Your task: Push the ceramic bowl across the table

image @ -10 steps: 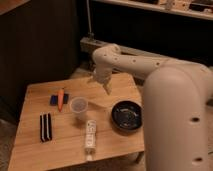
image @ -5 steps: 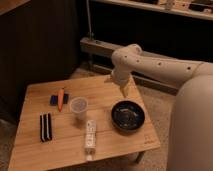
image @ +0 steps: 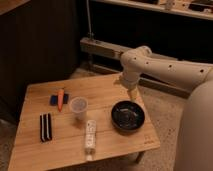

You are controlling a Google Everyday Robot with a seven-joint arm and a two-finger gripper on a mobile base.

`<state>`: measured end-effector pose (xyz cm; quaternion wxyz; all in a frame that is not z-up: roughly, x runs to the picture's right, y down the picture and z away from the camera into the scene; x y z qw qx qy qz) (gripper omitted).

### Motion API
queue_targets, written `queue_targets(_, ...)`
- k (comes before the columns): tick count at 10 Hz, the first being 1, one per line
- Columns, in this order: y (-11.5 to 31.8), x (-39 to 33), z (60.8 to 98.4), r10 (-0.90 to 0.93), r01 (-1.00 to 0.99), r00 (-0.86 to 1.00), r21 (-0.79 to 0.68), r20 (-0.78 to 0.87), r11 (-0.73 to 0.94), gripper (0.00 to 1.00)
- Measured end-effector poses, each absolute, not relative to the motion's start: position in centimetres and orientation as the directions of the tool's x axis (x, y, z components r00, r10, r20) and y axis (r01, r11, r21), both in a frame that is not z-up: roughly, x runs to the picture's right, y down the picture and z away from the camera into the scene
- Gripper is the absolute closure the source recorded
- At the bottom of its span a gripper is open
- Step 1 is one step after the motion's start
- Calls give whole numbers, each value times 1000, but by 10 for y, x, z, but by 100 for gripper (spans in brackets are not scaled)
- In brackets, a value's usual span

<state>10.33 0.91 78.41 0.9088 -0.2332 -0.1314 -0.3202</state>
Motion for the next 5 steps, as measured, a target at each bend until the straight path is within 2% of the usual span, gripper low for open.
queue_targets(5,9,104,785,-516,637,766,-344,384,689,20)
